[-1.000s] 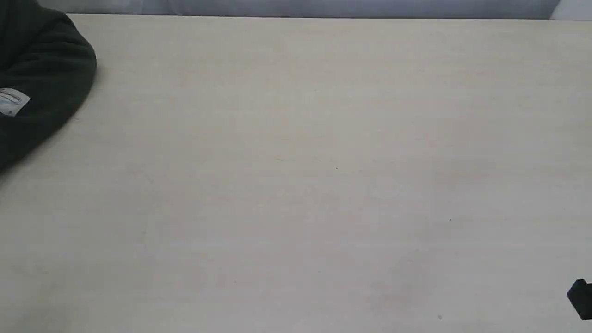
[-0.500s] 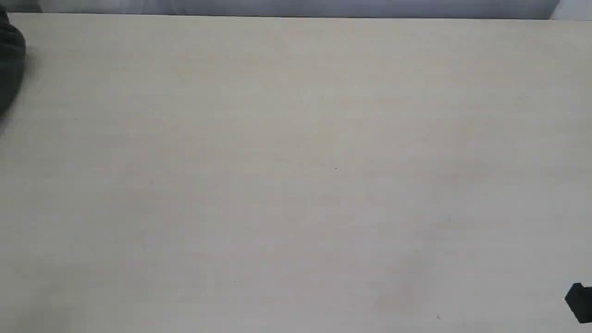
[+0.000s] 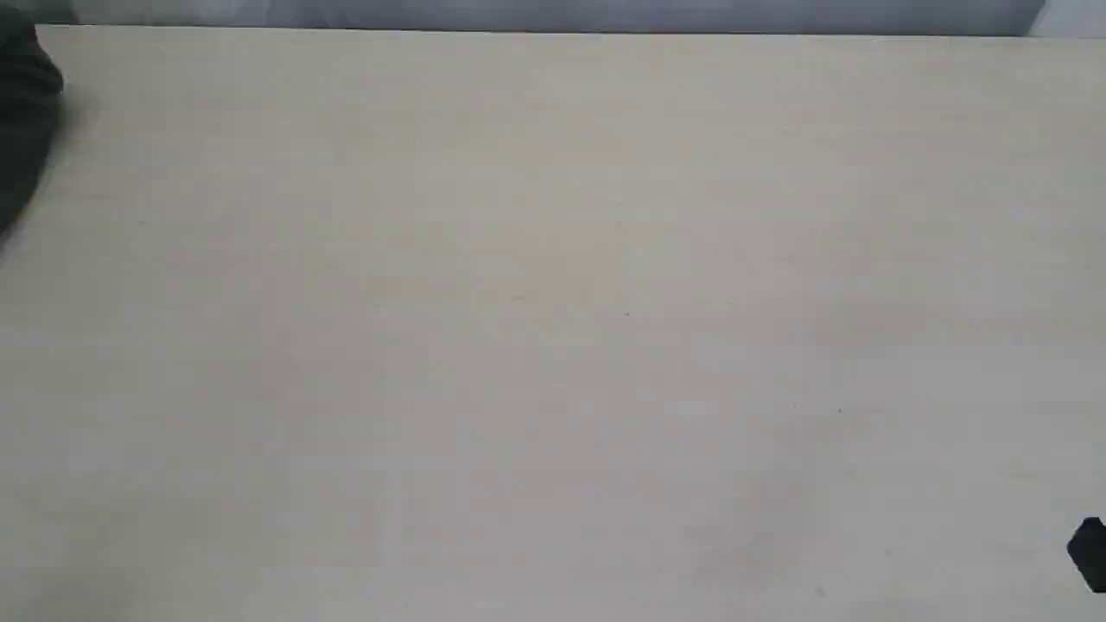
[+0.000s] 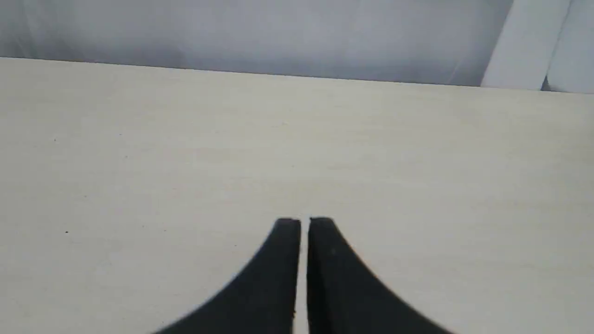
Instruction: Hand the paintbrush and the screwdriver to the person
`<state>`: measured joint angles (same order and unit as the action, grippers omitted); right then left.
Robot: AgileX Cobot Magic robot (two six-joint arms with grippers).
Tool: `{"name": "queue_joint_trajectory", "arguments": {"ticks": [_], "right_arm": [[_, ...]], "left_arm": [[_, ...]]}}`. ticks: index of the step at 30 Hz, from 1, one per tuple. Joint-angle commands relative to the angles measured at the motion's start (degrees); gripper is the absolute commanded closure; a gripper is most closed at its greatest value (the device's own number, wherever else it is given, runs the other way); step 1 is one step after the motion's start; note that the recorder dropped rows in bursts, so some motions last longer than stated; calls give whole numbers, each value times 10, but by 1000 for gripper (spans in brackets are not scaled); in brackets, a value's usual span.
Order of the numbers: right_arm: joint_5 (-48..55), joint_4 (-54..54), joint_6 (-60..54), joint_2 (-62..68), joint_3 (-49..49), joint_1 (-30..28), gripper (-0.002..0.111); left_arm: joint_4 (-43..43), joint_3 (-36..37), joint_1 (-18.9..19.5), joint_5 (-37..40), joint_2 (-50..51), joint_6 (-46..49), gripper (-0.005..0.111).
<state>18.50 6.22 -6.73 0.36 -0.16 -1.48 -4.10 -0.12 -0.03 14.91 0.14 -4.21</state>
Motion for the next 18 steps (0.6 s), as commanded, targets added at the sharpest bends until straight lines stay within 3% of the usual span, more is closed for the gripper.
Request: {"name": "queue_joint_trajectory", "arguments": {"ticks": [1, 8, 18], "right_arm": [[1, -7, 6, -4, 2, -3, 104], [4, -73, 88, -4, 2, -3, 104], [4, -74, 89, -4, 2, -3, 104]], "left_arm": [[2, 1, -4, -7, -1, -1, 107], [2, 1, -4, -7, -1, -1, 107], [2, 1, -4, -7, -1, -1, 107]]}}
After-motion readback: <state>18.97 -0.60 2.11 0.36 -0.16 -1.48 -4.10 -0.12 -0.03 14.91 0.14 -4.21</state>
